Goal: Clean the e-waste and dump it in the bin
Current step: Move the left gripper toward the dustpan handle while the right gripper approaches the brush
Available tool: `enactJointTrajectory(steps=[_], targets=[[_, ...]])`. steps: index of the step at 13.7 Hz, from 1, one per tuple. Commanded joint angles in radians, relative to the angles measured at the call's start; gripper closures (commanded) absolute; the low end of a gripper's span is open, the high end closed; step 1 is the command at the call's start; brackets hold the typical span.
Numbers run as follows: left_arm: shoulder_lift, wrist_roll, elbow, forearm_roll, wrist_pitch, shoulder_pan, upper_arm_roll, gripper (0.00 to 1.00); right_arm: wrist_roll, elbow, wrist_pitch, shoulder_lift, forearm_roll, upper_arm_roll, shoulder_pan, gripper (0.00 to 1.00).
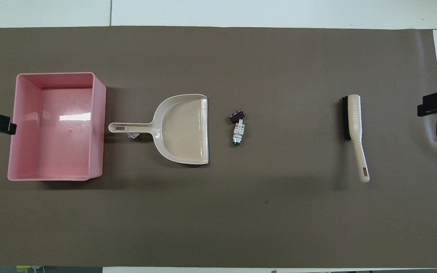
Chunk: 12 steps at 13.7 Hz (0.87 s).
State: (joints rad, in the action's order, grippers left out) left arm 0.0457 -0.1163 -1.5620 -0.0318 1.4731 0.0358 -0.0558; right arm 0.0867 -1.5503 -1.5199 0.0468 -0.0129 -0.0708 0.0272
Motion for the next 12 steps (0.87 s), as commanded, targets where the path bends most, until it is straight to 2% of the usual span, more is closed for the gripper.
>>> enactJointTrajectory(steps=[1, 10, 12], targets=[[-0.067, 0.015, 0.098, -0.02, -0.028, -0.005, -0.006, 0.0, -0.022, -0.045, -0.031, 0.025, -0.001, 0.002, -0.004, 0.0], [-0.033, 0.02, 0.045, 0.013, -0.024, -0.011, -0.01, 0.0, -0.025, -0.057, -0.029, 0.034, 0.002, 0.003, -0.004, 0.0], [-0.038, 0.01, 0.046, 0.019, 0.01, -0.052, -0.016, 0.0, -0.025, -0.057, -0.031, 0.034, 0.002, 0.003, -0.003, 0.0]])
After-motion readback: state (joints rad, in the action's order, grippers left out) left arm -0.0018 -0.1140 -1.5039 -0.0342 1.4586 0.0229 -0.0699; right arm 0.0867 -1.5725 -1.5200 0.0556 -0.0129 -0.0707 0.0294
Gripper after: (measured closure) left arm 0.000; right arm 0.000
